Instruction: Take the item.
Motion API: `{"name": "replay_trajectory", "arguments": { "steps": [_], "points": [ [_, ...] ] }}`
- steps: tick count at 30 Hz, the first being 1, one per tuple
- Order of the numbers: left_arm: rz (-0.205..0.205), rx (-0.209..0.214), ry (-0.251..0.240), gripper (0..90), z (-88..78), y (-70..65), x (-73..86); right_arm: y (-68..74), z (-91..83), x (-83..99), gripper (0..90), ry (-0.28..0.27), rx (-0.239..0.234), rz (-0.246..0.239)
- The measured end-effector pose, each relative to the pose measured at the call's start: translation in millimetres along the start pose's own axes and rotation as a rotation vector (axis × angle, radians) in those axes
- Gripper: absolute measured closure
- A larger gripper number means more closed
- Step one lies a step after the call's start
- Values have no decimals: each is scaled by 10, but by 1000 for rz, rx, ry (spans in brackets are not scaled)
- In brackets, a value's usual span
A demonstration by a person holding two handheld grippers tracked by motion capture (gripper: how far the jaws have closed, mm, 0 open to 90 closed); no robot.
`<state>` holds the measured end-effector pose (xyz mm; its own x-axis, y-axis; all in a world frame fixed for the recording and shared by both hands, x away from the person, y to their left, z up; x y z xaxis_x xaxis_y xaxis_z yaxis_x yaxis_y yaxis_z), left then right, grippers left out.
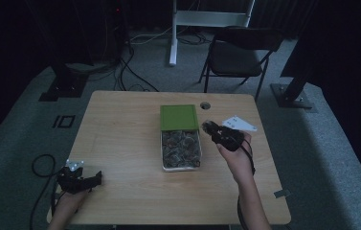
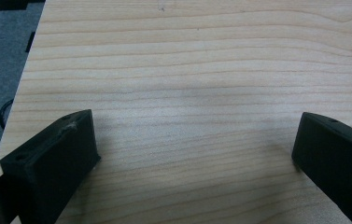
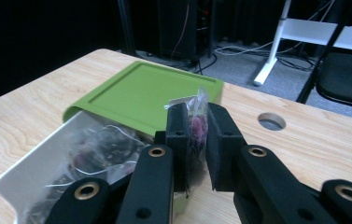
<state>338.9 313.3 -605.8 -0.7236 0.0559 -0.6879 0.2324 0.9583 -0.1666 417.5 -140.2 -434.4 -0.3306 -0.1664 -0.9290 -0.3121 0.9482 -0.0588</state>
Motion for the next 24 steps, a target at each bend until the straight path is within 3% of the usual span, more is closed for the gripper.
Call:
{"name": "replay_trajectory", "arguments": {
  "steps": [24],
  "points": [
    [0,0,-1,5,0,0,0,-754,47,20,811,3,144,46]
  ]
}}
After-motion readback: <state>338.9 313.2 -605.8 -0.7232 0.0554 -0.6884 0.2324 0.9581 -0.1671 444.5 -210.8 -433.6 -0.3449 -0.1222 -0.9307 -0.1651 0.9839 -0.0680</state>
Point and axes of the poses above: each handheld gripper's, and its own axes: z roughly forward along the jaws, x roughly out of its underside, y roughly to its left, the point moved 8 cm from there along z, roughly forward along the jaws, and after that the axes turned 14 degrees about x, right-handed, at the moved point
